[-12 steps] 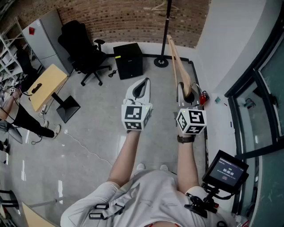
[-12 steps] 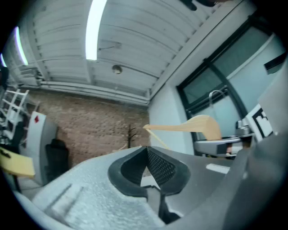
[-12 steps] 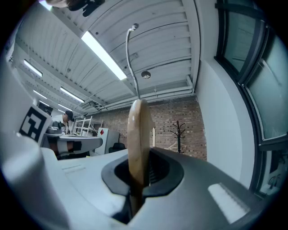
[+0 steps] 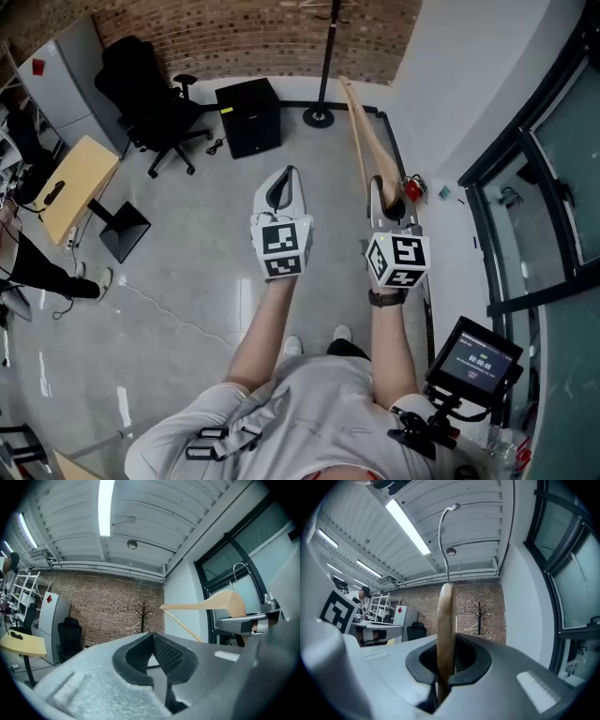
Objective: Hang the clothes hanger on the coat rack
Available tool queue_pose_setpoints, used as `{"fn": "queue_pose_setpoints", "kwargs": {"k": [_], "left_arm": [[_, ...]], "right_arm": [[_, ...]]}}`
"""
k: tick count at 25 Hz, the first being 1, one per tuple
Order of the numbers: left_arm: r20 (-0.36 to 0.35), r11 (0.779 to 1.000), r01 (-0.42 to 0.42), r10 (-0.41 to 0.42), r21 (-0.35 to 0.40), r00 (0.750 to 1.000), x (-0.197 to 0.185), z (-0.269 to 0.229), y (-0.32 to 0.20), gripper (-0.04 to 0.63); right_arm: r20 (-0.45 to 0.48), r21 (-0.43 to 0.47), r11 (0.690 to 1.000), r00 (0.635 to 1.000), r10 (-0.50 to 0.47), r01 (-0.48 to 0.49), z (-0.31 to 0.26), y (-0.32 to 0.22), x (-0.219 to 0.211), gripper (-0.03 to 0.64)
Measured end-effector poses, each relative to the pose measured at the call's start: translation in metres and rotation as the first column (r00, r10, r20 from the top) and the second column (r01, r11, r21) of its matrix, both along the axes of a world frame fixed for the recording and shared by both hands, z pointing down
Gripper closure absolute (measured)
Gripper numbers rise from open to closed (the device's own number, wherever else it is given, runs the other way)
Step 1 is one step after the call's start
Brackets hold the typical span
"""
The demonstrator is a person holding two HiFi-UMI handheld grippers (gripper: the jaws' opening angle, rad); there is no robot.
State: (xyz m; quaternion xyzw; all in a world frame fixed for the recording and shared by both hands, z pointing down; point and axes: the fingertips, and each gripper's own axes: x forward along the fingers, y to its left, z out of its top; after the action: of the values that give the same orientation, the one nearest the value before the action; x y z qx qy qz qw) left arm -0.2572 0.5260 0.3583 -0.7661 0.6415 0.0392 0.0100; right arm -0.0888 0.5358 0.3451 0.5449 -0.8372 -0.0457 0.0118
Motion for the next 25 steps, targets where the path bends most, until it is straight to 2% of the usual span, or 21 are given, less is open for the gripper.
{"fn": "queue_pose_setpoints", "kwargs": {"k": [4, 6, 11, 16, 21, 25], "left_arm": [[0.005, 0.987, -0.156, 0.156, 0.038, 0.988, 0.056, -0.004, -0.002, 0.595], [-0.007, 0.982, -0.185, 0.186, 0.033, 0.983, 0.065, 0.004, -0.006, 0.595], [-0.005, 0.982, -0.187, 0.187, 0.016, 0.982, 0.067, 0.025, -0.043, 0.595], [0.034, 0.984, -0.179, 0.179, -0.003, 0.983, 0.099, 0.016, -0.102, 0.595], [0.078, 0.977, -0.214, 0.212, 0.013, 0.974, 0.161, -0.002, -0.169, 0.595], [0.121, 0.97, -0.243, 0.239, 0.019, 0.963, 0.215, -0.002, -0.203, 0.595]], "right_arm": [[0.045, -0.017, 0.999, 0.999, 0.028, -0.027, -0.003, -0.005, 0.035, 0.611], [0.054, -0.032, 0.999, 0.998, 0.031, -0.029, 0.006, -0.009, 0.039, 0.611], [0.074, -0.055, 0.998, 0.997, 0.025, -0.021, 0.027, -0.05, 0.042, 0.611], [0.126, -0.013, 1.0, 0.992, -0.004, 0.005, 0.014, -0.114, 0.073, 0.611], [0.152, 0.028, 1.0, 0.988, -0.009, 0.005, -0.013, -0.181, 0.129, 0.611], [0.2, -0.024, 0.999, 0.979, 0.029, -0.025, -0.001, -0.226, 0.182, 0.611]]}}
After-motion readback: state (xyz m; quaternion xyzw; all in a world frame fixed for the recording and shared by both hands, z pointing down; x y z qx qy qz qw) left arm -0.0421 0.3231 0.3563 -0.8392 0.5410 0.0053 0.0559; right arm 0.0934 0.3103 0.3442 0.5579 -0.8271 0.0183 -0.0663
